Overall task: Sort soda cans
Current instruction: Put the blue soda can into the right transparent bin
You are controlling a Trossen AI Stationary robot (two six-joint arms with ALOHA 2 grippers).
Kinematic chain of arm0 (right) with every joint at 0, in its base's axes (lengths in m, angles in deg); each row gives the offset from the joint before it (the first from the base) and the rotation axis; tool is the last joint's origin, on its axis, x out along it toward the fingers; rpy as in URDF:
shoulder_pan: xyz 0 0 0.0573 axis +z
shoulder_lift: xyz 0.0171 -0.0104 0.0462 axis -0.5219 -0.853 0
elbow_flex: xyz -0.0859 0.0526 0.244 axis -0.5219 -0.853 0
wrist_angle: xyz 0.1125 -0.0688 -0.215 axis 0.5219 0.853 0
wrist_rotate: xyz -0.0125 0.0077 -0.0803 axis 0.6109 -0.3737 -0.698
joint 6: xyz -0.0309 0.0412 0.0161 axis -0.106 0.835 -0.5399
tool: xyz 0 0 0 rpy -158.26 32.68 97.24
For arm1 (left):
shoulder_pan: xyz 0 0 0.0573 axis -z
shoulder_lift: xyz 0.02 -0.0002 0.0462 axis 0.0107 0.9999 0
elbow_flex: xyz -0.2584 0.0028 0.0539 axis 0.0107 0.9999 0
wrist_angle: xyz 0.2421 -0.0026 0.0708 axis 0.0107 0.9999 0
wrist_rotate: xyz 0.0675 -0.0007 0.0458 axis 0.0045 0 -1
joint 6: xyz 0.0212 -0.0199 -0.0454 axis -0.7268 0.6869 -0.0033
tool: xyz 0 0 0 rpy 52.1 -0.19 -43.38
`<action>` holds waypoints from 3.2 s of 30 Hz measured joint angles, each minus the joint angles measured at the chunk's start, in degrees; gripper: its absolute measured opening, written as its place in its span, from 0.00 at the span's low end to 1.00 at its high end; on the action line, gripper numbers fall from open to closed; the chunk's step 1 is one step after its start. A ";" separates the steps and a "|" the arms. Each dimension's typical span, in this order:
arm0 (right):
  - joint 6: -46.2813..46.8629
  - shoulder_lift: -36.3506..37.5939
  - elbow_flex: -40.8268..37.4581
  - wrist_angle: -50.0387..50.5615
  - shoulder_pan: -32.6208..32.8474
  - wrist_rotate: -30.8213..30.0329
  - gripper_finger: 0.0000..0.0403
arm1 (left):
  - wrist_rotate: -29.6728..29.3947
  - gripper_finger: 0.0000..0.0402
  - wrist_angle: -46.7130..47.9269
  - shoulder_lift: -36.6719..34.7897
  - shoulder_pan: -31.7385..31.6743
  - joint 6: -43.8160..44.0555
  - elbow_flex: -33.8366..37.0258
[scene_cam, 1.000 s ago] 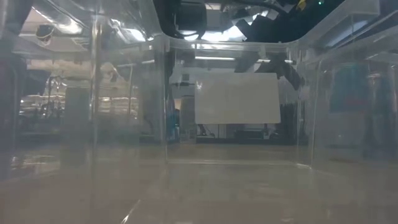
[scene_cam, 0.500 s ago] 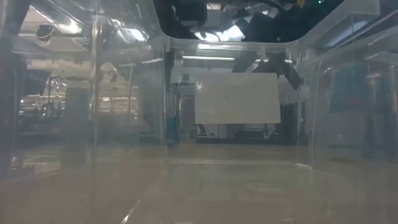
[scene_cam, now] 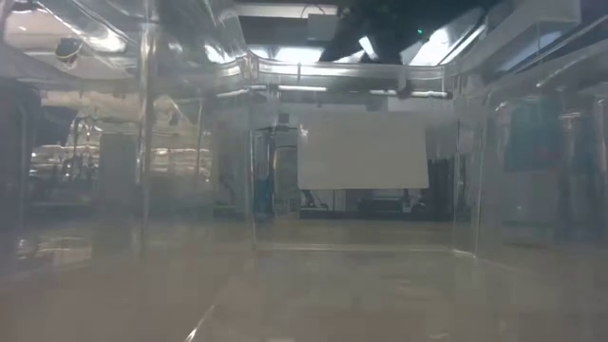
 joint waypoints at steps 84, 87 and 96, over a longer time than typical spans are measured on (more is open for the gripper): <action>16.31 -32.30 37.06 23.65 -11.25 25.69 0.85 | -12.98 0.83 -32.91 -28.09 11.30 -2.58 39.18; 16.38 -33.26 37.04 23.57 -11.23 26.55 0.85 | -12.98 0.83 -32.77 -28.00 11.30 -2.58 39.20; 16.44 -35.52 37.04 23.88 -11.22 27.34 0.85 | -12.96 0.83 -32.73 -27.79 11.30 -2.56 39.20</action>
